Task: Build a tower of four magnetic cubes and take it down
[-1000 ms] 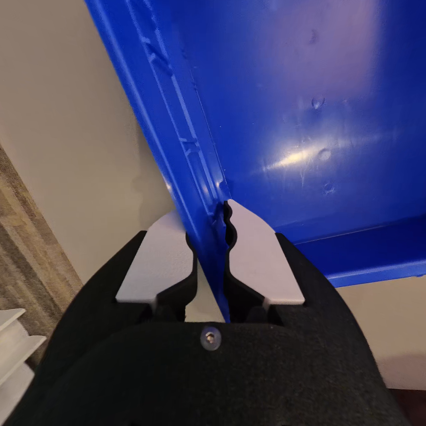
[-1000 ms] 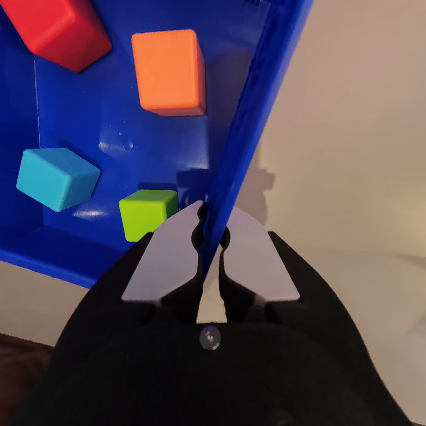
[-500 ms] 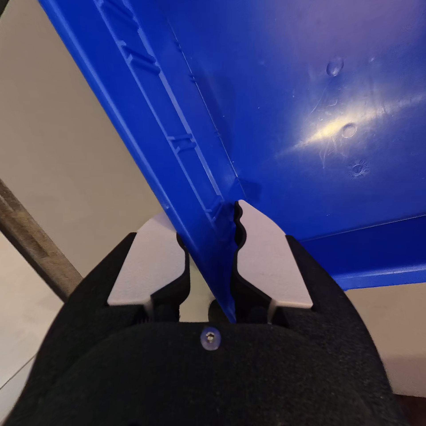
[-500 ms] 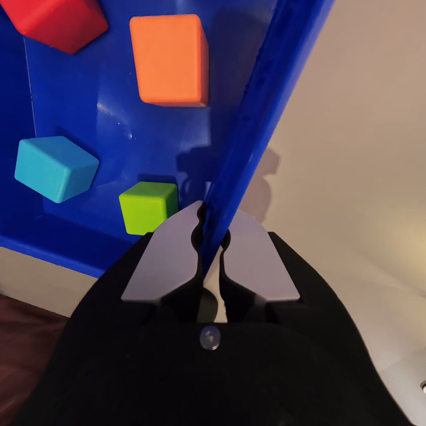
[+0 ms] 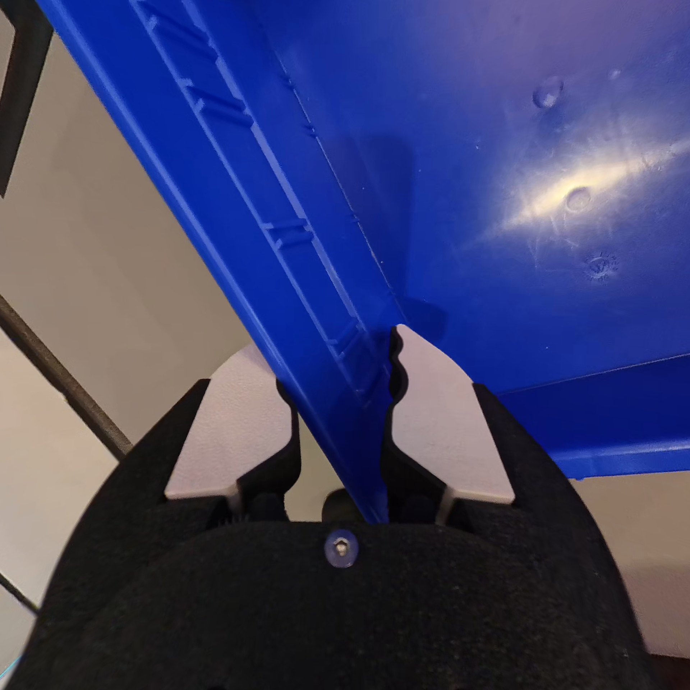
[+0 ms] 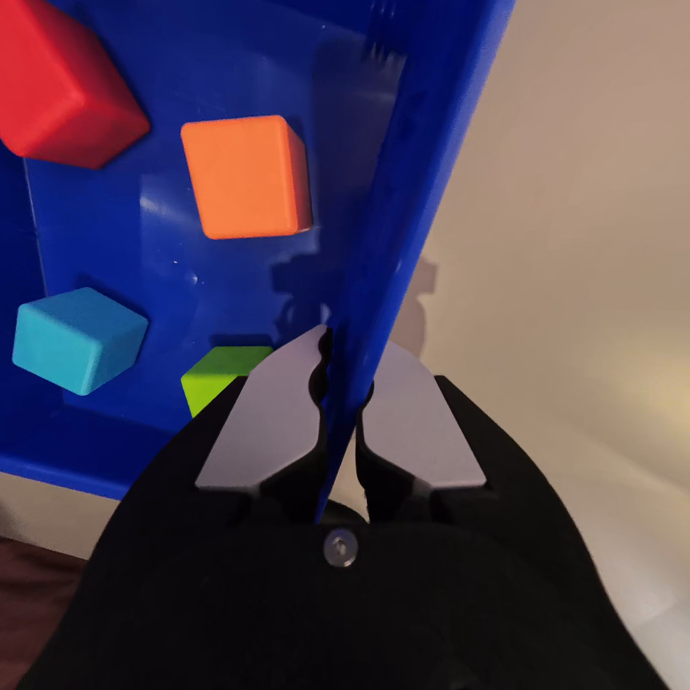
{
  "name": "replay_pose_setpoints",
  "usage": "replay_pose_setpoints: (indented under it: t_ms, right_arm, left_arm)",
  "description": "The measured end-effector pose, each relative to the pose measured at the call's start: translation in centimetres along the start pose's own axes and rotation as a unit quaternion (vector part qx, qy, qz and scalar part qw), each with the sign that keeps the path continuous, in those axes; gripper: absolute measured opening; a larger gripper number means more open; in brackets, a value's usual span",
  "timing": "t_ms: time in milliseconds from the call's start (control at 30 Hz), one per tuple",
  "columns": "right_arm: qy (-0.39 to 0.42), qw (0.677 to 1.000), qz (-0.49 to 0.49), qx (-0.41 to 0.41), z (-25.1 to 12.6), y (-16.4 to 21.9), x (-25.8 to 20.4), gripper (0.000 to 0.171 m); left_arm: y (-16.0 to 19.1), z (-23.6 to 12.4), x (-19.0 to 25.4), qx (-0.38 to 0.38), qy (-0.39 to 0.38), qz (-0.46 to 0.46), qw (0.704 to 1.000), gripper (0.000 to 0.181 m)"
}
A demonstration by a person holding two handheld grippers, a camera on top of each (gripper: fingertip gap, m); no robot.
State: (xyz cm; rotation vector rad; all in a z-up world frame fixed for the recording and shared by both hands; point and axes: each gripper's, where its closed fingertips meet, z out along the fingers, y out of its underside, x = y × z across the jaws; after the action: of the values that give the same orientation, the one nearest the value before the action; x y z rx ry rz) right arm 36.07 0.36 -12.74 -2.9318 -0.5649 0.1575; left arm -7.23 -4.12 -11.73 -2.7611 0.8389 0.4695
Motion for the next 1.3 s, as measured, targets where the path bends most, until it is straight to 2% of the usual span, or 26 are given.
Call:
replay_pose_setpoints:
  t_ms: [200,367,500,700,867,1067,1200,1300]
  right_arm:
    - [0.002,1.0,0.028,0.002,0.1,-0.1,0.1,0.011]
    - [0.02,0.999,0.039,0.0,0.2,-0.1,0.3,0.013]
    - [0.015,0.998,0.061,-0.02,0.2,0.1,0.2,0.012]
    - [-0.017,0.993,0.107,-0.046,0.3,0.3,0.0,0.008]
    - [-0.074,0.989,0.116,-0.051,0.2,0.6,-0.1,0.008]
    - [-0.091,0.983,0.137,-0.085,-0.8,3.4,1.8,0.007]
    - [-0.092,0.98,0.151,-0.097,-2.9,5.5,2.9,0.008]
    - [-0.086,0.979,0.16,-0.087,-5.9,5.8,3.5,0.008]
  left_arm:
    - [0.2,0.0,0.2,-0.009,-0.011,0.013,1.0,0.055]
    - [0.2,-0.4,0.8,0.005,0.043,0.013,0.999,0.056]
    - [-0.4,-2.4,0.8,0.053,0.077,0.01,0.996,0.054]
    - [-1.6,-8.1,-1.0,0.179,0.091,-0.006,0.98,0.052]
    - [0.6,-10.9,-3.6,0.216,0.089,-0.027,0.972,0.051]
    - [3.2,-13.3,-7.1,0.256,0.076,-0.07,0.961,0.048]
    - [5.6,-14.8,-9.2,0.282,0.076,-0.1,0.951,0.046]
    - [7.9,-15.4,-11.3,0.292,0.064,-0.136,0.944,0.045]
